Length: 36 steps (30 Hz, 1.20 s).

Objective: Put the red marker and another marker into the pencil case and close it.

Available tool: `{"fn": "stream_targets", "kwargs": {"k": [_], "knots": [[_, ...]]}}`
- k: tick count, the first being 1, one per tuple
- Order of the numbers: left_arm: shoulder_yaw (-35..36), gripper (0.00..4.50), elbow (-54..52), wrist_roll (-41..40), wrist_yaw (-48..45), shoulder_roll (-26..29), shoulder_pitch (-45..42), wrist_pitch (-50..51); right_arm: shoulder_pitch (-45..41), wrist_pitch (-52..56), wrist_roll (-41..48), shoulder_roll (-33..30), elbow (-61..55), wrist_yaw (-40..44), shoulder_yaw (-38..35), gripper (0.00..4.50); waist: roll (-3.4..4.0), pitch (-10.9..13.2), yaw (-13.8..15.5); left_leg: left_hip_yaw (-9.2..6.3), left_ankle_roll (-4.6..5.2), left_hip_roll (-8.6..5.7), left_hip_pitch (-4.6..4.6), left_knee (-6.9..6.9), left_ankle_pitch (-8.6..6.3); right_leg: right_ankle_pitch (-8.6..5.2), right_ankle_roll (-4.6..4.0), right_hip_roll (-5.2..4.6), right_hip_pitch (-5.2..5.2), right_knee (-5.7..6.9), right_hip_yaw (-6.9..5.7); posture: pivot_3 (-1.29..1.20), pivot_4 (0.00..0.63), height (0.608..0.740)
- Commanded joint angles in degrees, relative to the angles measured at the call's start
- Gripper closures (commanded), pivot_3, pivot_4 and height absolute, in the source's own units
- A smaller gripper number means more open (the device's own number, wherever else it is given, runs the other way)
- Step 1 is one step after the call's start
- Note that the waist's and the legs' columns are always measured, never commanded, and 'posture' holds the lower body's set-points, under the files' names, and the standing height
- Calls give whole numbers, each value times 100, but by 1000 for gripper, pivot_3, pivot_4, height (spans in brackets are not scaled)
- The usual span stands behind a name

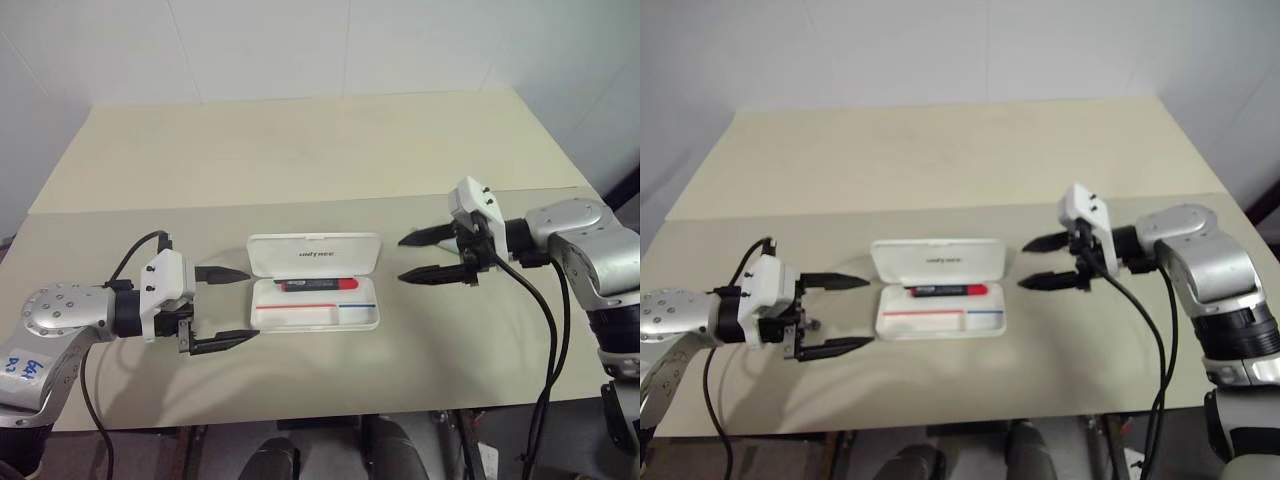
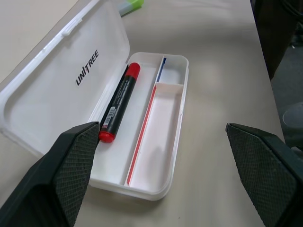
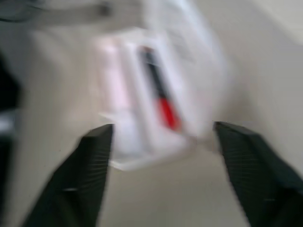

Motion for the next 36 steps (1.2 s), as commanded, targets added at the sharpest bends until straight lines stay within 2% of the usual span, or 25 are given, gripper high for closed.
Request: {"fn": "stream_targets", "kwargs": {"k": [1, 4, 13, 19, 25, 36], "knots": [[-8, 0, 58, 61, 20, -40, -156, -149, -332, -684, -454, 158, 846, -61, 53, 45, 0, 0, -3, 0, 0, 1, 0, 0, 0, 0, 0, 0, 0, -1, 0, 0, 150, 740], [-26, 0, 133, 110, 24, -43, -231, -199, -635, -1466, -1075, 367, 1777, -290, 252, 45, 0, 0, -24, 3, 0, 1, 0, 0, 0, 1, 0, 0, -1, -2, 0, 0, 150, 740], [19, 0, -213, 8, 385, -191, -143, 19, -1261, -2508, -1968, 730, 3507, -364, 493, 45, 0, 0, -27, 8, 1, 4, -2, -3, -1, 1, -1, 0, -8, -4, -3, 0, 150, 740], [-10, 0, -596, -144, 647, -350, -81, 274, -1469, -2805, -2179, 777, 4131, -277, 425, 45, 0, 0, -23, 9, 1, 4, -2, -1, -1, 1, -1, -1, -7, -3, -4, 0, 150, 740], [-348, 0, -1047, -263, 1014, -674, -180, 579, -1670, -3055, -2343, 692, 4740, -322, 330, 45, 0, 0, -26, 10, 0, 5, 0, 2, -1, 2, -2, 0, -6, 1, -2, 0, 150, 740], [-755, 0, -1082, -212, 1562, -1052, -691, 873, -1835, -3203, -2506, 628, 5369, -622, 220, 45, 0, 0, -25, 13, 0, 3, -1, 14, 0, 6, -2, 0, -4, 5, -1, 0, 150, 740]]}}
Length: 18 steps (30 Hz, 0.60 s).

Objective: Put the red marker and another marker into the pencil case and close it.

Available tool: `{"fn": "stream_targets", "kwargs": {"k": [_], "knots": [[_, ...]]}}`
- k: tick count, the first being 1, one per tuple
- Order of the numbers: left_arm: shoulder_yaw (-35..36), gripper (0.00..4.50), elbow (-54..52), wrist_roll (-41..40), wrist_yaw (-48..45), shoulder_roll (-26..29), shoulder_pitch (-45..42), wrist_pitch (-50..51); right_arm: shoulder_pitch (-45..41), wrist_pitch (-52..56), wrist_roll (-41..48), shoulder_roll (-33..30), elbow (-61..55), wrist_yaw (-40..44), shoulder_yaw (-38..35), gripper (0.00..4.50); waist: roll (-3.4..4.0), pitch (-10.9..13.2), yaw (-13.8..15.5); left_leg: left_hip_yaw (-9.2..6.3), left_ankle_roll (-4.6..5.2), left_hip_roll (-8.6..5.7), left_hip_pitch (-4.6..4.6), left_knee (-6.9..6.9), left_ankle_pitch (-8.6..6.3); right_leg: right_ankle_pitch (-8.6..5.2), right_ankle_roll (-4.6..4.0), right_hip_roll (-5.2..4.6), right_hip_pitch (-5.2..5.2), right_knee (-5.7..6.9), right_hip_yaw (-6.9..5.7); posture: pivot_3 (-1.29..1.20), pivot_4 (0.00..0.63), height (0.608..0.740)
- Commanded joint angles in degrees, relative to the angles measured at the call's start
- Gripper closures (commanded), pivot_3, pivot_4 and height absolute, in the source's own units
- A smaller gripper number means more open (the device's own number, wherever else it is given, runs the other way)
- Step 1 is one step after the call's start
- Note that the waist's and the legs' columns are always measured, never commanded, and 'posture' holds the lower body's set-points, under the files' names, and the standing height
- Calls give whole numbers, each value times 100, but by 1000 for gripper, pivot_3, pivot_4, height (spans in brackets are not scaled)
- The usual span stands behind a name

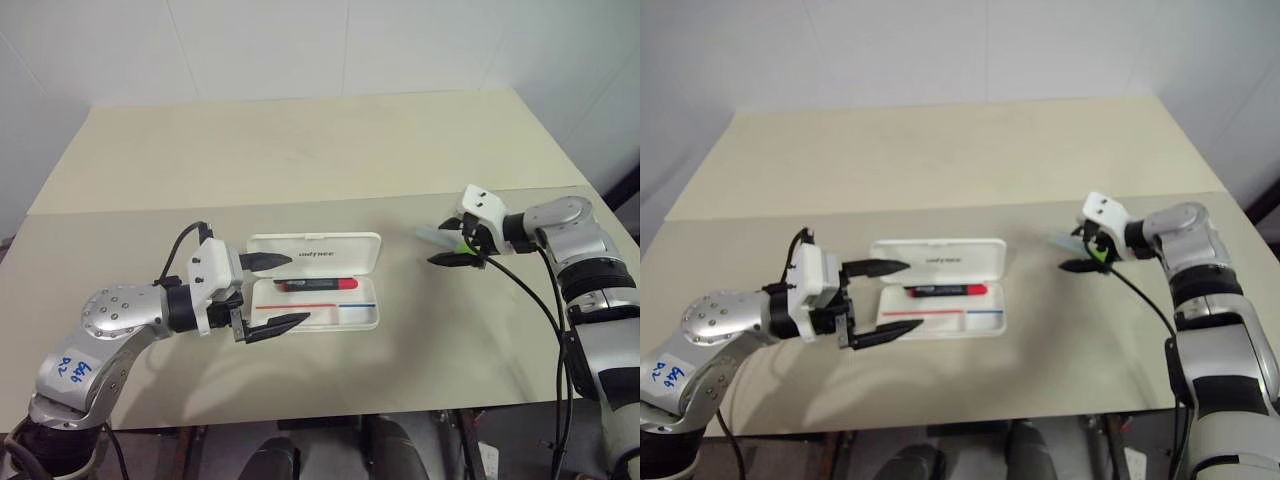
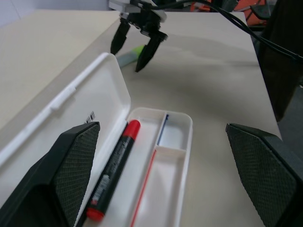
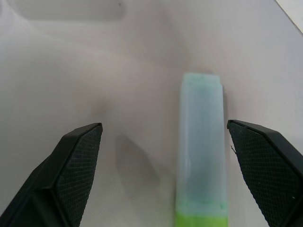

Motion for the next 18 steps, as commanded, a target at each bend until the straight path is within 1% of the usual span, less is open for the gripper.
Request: {"fn": "stream_targets", "kwargs": {"k": [1, 9, 13, 14, 15, 18], "knots": [[-37, 0, -191, -81, 101, -28, -69, 97, -229, -132, -101, -147, 245, -172, -173, 45, 0, 0, -1, 0, 0, 0, 0, 0, 0, 0, 0, 0, 0, 0, 0, 0, 150, 740], [-33, 0, -170, -109, 87, -11, -91, 136, -453, -204, -306, -40, 757, -345, -142, 45, 0, 0, -43, 2, 0, 0, 0, 3, 0, 1, 0, 0, 1, 1, 2, 0, 150, 740], [-38, 0, -175, -108, 82, -5, -81, 138, -523, -148, -347, 29, 920, -295, -136, 45, 0, 0, -78, 2, 0, 0, 0, 8, 0, 3, 1, 0, 2, 3, 3, 0, 150, 740], [-38, 0, -175, -113, 82, -8, -84, 141, -537, -148, -363, 56, 942, -265, -127, 443, 0, 0, -87, 2, 0, 0, 0, 10, 0, 3, 1, 0, 2, 4, 3, 0, 150, 740], [-38, 0, -175, -114, 81, -8, -86, 143, -544, -137, -371, 85, 954, -224, -119, 659, 0, 0, -98, 1, 0, 0, 0, 13, 0, 3, 1, 0, 3, 6, 3, 0, 150, 740], [-25, 0, -176, -113, 73, 5, -83, 140, -532, -122, -379, 159, 939, -85, -100, 1711, 0, 0, -124, 1, 0, -2, -1, 26, 0, 7, 2, 0, 7, 8, 4, 0, 150, 740]]}}
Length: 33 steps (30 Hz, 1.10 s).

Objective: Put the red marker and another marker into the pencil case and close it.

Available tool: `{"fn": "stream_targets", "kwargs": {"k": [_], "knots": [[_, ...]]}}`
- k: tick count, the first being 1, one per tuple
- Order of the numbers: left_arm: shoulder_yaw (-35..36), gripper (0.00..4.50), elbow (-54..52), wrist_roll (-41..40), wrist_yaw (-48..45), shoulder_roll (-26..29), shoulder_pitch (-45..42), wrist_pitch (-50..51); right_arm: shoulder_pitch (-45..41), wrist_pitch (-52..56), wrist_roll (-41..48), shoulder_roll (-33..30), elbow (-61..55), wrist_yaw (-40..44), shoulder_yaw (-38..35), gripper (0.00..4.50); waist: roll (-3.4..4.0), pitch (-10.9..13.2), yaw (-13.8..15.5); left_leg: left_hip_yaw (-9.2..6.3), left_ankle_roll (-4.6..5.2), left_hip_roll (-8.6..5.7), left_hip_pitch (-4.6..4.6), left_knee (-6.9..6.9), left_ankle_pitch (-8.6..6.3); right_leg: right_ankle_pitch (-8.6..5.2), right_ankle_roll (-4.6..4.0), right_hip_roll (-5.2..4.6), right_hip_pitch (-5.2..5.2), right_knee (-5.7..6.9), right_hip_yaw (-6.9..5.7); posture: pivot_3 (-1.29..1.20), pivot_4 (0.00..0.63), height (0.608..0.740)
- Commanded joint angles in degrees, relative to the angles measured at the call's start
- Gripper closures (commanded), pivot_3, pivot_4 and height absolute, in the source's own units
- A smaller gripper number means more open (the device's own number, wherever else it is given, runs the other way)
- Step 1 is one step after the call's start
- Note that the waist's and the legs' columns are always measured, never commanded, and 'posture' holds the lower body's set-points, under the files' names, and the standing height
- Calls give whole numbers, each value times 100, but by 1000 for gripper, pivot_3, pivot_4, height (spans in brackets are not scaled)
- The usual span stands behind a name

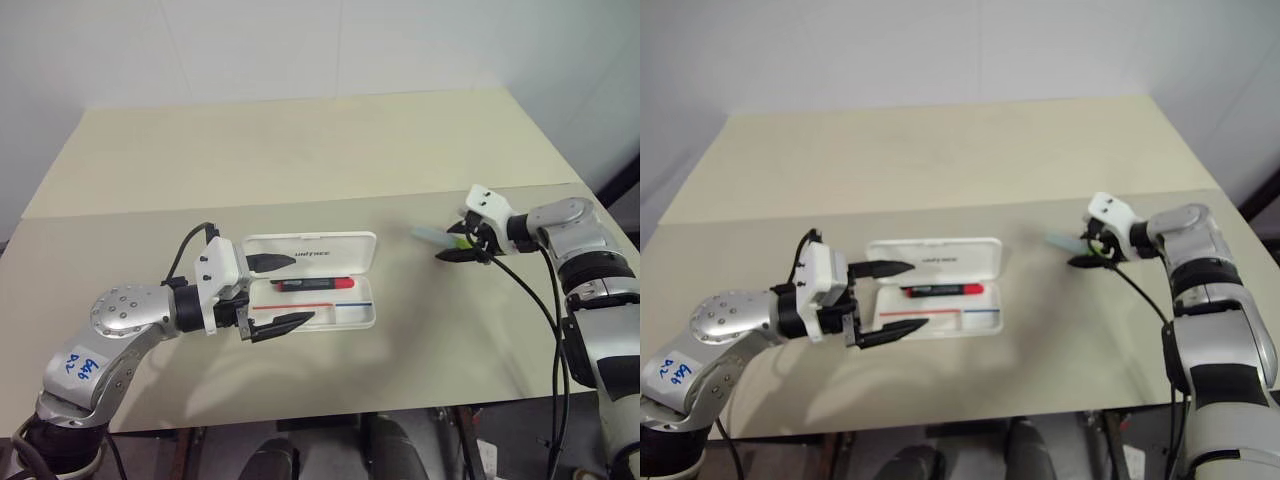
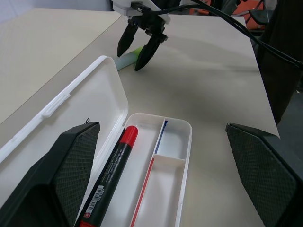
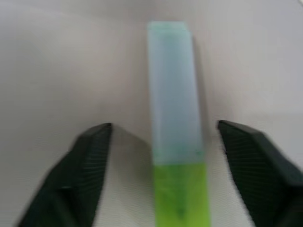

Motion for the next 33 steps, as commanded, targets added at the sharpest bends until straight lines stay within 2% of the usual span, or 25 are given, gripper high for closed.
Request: {"fn": "stream_targets", "kwargs": {"k": [1, 5, 19, 26, 33], "knots": [[75, 0, -169, -72, -16, 32, -49, -32, -111, 2, -39, 30, 8, 150, -78, 2073, 0, 0, -4, 0, 0, 0, 0, 5, 0, 2, 0, 0, 0, 2, 1, 0, 150, 740], [145, 0, -145, -59, -35, 78, -36, -53, -62, 17, -66, 52, -39, 311, -58, 3422, 0, 0, -4, 0, -2, 0, 0, 17, -1, 2, -1, 2, 1, 15, 2, 0, 150, 740], [282, 0, 20, -19, -303, 301, 23, -187, 232, 173, 43, -37, -601, 793, -122, 3416, 0, 0, -5, 1, -3, 0, 0, 22, -1, 2, -2, 3, 0, 21, 3, 0, 150, 740], [512, 0, 275, 23, -625, 505, 218, -407, 691, 731, 336, -512, -1814, 1246, -384, 3416, 0, 0, 15, 0, -2, -2, -2, 21, -2, 2, -2, 0, -2, 20, 4, 0, 150, 740], [596, 0, 529, 95, -871, 587, 319, -618, 1666, 1989, 1003, -1136, -4146, 1600, -709, 3416, 0, 0, 32, -1, 2, -2, -4, 23, -6, 2, -1, -1, -1, 16, 2, 0, 150, 740]]}}
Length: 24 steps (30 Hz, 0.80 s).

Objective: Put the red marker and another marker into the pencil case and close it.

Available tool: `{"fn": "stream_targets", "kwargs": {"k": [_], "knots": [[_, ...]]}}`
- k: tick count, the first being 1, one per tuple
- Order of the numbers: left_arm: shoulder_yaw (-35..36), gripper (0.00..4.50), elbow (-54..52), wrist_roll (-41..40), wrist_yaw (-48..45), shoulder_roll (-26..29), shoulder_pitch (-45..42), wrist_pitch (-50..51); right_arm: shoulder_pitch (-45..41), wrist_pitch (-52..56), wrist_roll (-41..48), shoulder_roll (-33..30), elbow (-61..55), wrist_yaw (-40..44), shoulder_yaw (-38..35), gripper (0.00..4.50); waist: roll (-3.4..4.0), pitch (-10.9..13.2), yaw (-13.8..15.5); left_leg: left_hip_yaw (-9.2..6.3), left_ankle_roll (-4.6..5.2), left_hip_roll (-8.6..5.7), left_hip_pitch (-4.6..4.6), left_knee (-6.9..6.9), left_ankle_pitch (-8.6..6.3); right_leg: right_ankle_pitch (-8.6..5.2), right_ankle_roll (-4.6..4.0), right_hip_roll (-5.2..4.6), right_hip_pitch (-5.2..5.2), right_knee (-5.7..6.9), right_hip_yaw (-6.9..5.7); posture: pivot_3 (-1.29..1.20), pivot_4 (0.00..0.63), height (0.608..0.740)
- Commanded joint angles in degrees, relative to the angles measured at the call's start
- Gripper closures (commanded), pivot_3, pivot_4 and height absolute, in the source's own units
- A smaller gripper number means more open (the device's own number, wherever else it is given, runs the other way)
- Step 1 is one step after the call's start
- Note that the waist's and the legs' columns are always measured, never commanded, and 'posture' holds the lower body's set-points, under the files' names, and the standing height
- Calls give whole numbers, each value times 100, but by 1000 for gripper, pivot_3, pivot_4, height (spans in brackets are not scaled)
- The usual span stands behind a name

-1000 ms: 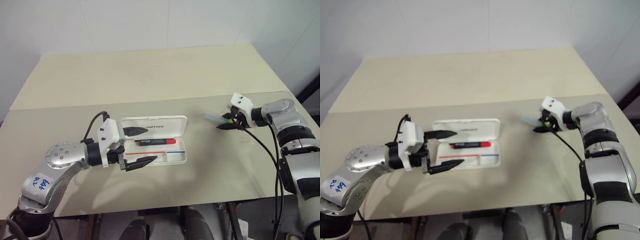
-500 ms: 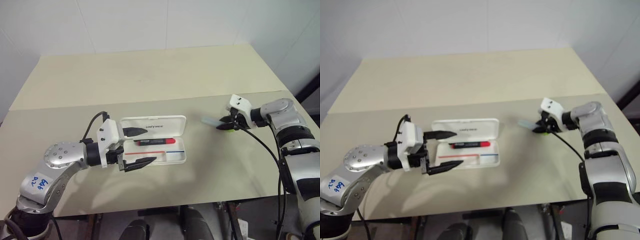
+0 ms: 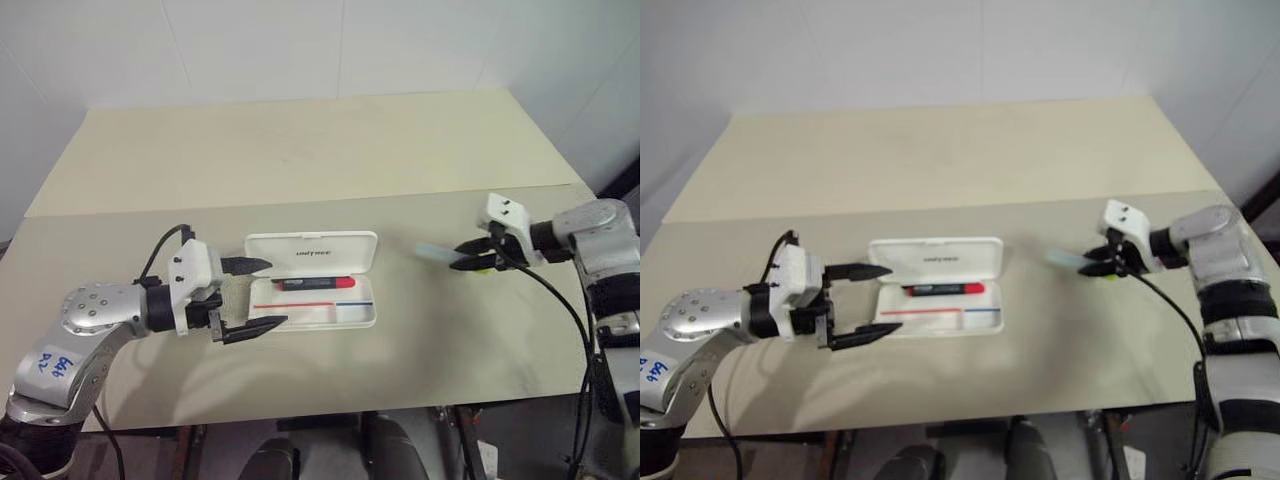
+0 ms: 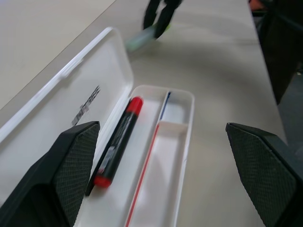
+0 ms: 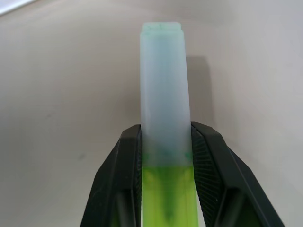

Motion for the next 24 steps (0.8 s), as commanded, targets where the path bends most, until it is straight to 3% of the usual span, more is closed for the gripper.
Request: {"fn": "stream_targets", "kwargs": {"k": [1, 6, 11, 24], "knots": [[119, 0, 66, 43, -179, 102, 46, -216, 347, 851, 582, -259, -1482, 260, -319, 3416, 0, 0, -4, 0, 0, 0, 1, 2, 0, 0, 0, 0, 1, 0, 0, 0, 150, 740], [136, 0, 260, 122, -475, 235, 91, -405, 900, 2261, 1482, -227, -3435, 127, -475, 3416, 0, 0, -29, 2, -7, 15, 4, 5, -5, 0, -1, 9, 0, 5, 1, 0, 150, 740], [225, 0, 409, 169, -726, 403, 163, -587, 1170, 3081, 2097, 5, -4475, -300, -397, 3416, -1, 0, 35, 1, -4, 17, 4, 10, -6, 1, -3, 9, 3, 6, -1, 0, 150, 740], [746, 0, 448, 146, -1003, 764, 530, -705, 976, 3563, 2485, 1098, -4922, -1431, 178, 3416, -2, -1, 117, 0, 8, 20, 0, 9, -21, 1, -4, 9, -1, -10, -7, 0, 150, 740]]}}
